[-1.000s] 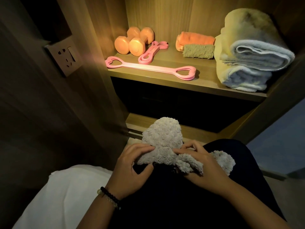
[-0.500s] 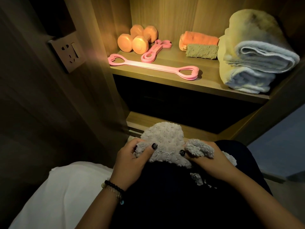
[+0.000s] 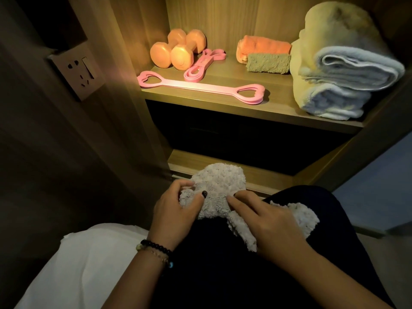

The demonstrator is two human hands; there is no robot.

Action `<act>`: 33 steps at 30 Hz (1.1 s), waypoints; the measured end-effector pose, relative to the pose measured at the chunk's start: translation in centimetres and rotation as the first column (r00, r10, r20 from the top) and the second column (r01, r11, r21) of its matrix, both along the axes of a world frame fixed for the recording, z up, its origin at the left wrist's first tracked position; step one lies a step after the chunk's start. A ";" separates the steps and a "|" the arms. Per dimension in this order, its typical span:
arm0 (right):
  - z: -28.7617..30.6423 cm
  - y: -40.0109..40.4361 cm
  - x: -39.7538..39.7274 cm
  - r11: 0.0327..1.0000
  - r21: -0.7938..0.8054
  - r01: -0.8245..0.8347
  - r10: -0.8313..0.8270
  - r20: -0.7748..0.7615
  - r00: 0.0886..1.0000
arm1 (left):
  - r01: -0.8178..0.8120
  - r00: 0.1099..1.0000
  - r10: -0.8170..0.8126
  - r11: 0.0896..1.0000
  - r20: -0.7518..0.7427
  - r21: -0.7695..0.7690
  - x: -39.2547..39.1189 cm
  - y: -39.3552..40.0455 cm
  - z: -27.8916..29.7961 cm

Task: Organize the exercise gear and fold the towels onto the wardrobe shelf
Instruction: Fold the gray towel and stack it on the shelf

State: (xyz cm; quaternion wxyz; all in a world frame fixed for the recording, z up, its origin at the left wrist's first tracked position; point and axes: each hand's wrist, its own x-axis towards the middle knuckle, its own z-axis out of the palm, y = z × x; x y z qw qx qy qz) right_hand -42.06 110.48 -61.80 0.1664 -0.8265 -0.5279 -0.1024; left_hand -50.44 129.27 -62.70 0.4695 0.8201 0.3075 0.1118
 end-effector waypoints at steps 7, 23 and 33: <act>-0.9 -0.5 1.3 0.995 -0.101 -0.015 -0.016 -0.303 0.953 | 0.322 0.911 -0.409 0.775 0.044 0.543 0.1 0.1 0.4; -0.2 -1.4 2.9 0.991 0.114 0.074 0.042 -0.775 0.631 | 0.334 0.916 -0.348 0.937 0.200 0.104 -0.6 0.6 1.1; -1.5 -0.9 2.7 0.959 0.237 0.153 -0.038 -0.429 0.903 | 0.211 0.977 -0.210 0.977 -0.030 0.029 2.0 0.5 2.1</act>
